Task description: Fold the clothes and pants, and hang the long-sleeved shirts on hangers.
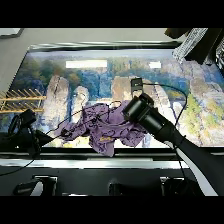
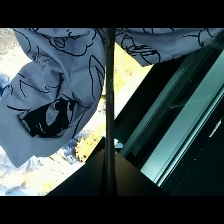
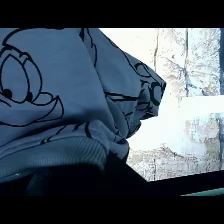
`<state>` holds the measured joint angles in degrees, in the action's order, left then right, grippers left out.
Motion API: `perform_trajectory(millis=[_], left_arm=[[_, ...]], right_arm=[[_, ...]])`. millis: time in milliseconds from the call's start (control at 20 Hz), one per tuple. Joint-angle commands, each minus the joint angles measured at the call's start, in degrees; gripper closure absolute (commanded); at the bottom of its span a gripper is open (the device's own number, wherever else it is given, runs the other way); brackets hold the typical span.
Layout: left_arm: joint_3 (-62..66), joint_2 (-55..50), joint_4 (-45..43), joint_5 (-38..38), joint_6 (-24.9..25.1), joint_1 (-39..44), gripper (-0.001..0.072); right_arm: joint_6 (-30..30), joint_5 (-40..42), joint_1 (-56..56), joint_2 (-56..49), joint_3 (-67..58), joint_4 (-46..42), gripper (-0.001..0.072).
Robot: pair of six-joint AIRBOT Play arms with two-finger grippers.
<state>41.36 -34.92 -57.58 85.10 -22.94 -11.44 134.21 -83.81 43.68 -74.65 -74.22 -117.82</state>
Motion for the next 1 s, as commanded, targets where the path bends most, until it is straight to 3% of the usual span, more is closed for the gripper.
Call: perform_trajectory(millis=[0,250,600,950], left_arm=[[0.20,0.33,-0.92,0.68,0.52,0.94,0.0689],[5.16,0.52,-0.90,3.23,0.50,0.96,0.0689],[7.76,1.64,0.22,5.38,0.50,1.88,0.0689],[11.69,4.76,0.42,5.27,0.48,1.88,0.0689]], right_arm=[[2.82,-1.62,0.04,0.00,-0.07,-1.22,0.0684],[7.58,-0.11,0.02,0.00,-0.07,-1.46,0.0684],[19.63,2.97,0.02,-0.07,-0.07,-2.45,0.0685],[22.82,2.82,0.02,-0.07,-0.07,-2.43,0.0685]])
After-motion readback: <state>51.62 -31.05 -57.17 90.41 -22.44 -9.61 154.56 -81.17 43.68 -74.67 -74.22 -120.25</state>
